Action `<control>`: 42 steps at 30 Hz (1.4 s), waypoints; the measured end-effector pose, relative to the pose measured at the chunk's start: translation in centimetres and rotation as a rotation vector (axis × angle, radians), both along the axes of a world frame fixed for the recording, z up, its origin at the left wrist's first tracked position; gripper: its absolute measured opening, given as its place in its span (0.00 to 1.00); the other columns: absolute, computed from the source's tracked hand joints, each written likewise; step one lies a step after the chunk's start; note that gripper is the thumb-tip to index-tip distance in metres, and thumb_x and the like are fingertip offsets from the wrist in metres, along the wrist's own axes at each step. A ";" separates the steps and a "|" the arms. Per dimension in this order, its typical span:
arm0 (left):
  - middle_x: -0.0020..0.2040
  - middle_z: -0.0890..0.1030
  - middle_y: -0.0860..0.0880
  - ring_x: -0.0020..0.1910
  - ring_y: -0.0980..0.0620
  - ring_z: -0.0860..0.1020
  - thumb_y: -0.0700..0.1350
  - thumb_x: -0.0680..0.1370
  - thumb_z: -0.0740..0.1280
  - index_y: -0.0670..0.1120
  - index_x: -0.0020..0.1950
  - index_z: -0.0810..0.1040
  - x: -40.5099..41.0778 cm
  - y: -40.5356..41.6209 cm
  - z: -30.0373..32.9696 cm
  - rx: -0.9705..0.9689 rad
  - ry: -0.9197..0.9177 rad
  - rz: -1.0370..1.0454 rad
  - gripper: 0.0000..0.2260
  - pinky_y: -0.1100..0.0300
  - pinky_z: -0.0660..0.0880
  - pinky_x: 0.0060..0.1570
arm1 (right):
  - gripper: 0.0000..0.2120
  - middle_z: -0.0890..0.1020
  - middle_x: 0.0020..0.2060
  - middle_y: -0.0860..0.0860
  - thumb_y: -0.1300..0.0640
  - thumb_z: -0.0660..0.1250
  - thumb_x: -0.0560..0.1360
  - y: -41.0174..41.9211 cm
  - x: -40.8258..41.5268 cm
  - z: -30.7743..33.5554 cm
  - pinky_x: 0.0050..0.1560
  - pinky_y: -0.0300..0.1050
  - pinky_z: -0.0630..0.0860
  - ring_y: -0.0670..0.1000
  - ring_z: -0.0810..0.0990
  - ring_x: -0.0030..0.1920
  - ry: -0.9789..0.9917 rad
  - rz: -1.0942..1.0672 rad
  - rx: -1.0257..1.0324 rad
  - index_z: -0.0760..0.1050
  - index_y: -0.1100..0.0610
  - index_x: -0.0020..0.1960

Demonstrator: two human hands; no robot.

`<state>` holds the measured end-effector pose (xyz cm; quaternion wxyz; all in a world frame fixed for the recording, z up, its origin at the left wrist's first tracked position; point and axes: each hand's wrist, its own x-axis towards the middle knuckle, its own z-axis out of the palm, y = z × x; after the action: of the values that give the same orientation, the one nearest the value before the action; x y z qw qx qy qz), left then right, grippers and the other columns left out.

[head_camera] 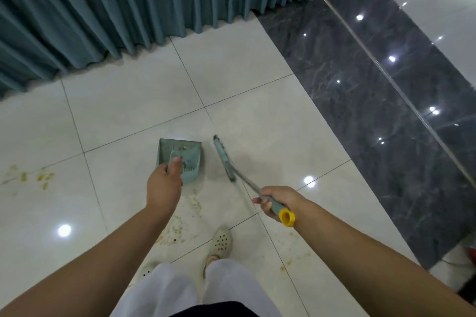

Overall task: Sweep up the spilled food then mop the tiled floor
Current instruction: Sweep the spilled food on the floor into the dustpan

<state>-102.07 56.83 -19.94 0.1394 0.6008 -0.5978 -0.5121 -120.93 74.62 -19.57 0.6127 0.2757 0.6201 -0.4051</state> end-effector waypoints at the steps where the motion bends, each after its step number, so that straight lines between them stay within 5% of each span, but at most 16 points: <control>1: 0.31 0.75 0.47 0.29 0.47 0.71 0.60 0.79 0.56 0.44 0.39 0.75 -0.1 -0.2 0.1 -0.003 0.002 0.013 0.22 0.52 0.70 0.33 | 0.04 0.74 0.36 0.60 0.67 0.56 0.79 -0.4 -0.9 0.0 0.16 0.31 0.67 0.46 0.67 0.15 0.039 0.023 0.008 0.69 0.66 0.51; 11: 0.30 0.73 0.48 0.27 0.50 0.70 0.58 0.80 0.56 0.45 0.39 0.74 0.1 -0.8 0.3 -0.017 0.036 0.176 0.20 0.58 0.67 0.29 | 0.08 0.70 0.40 0.61 0.67 0.54 0.81 -5.6 -11.2 -2.6 0.15 0.30 0.66 0.46 0.65 0.11 0.291 0.101 0.031 0.64 0.65 0.42; 15: 0.30 0.73 0.49 0.28 0.51 0.70 0.57 0.80 0.57 0.43 0.40 0.74 0.5 -0.8 0.0 -0.032 0.030 0.208 0.19 0.59 0.67 0.29 | 0.03 0.69 0.41 0.60 0.69 0.55 0.80 -6.4 -10.5 -3.8 0.17 0.30 0.68 0.49 0.66 0.27 0.260 0.174 0.023 0.65 0.64 0.49; 17: 0.31 0.73 0.48 0.28 0.51 0.70 0.57 0.80 0.57 0.43 0.40 0.74 0.4 -0.6 -0.1 -0.031 0.024 0.219 0.19 0.59 0.68 0.29 | 0.05 0.70 0.37 0.59 0.69 0.55 0.79 -6.1 -8.9 -4.3 0.17 0.31 0.68 0.49 0.66 0.28 0.229 0.272 0.048 0.66 0.65 0.45; 21: 0.32 0.74 0.49 0.30 0.51 0.71 0.58 0.80 0.57 0.47 0.39 0.74 -0.5 -0.4 0.0 -0.012 0.028 0.275 0.18 0.60 0.69 0.30 | 0.08 0.70 0.32 0.57 0.70 0.55 0.78 -4.6 -4.3 -4.7 0.19 0.32 0.66 0.49 0.66 0.27 0.171 0.442 0.112 0.68 0.65 0.41; 26: 0.32 0.73 0.47 0.31 0.46 0.71 0.59 0.80 0.55 0.48 0.36 0.71 -1.6 -0.4 0.4 -0.035 0.009 0.316 0.19 0.53 0.69 0.35 | 0.06 0.71 0.33 0.57 0.70 0.55 0.77 -2.7 -1.2 -3.6 0.20 0.32 0.66 0.48 0.66 0.25 0.102 0.565 0.084 0.69 0.65 0.48; 31: 0.39 0.77 0.40 0.41 0.36 0.78 0.60 0.80 0.54 0.42 0.43 0.73 -1.6 -0.3 1.0 -0.064 -0.025 0.303 0.22 0.43 0.77 0.43 | 0.05 0.73 0.35 0.57 0.67 0.56 0.79 -2.1 -1.0 -1.8 0.21 0.34 0.66 0.47 0.66 0.26 0.020 0.663 0.072 0.70 0.67 0.49; 35: 0.44 0.79 0.33 0.46 0.31 0.78 0.59 0.80 0.54 0.42 0.42 0.72 -1.4 -0.5 1.6 -0.082 -0.044 0.317 0.22 0.41 0.76 0.46 | 0.05 0.73 0.32 0.58 0.69 0.58 0.78 -3.3 -1.5 -0.6 0.19 0.32 0.66 0.48 0.66 0.25 0.068 0.704 0.055 0.71 0.68 0.46; 42: 0.40 0.77 0.39 0.41 0.35 0.77 0.60 0.80 0.55 0.41 0.44 0.74 1.0 -0.8 2.4 -0.050 0.023 0.404 0.22 0.43 0.77 0.45 | 0.10 0.71 0.33 0.58 0.68 0.57 0.79 -7.6 -4.0 0.4 0.16 0.30 0.65 0.45 0.66 0.13 0.207 0.625 0.017 0.69 0.67 0.39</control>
<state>-101.03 56.01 -17.50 0.2612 0.6990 -0.4757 -0.4657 -124.93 67.03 -19.15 0.6389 0.0346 0.7368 -0.2183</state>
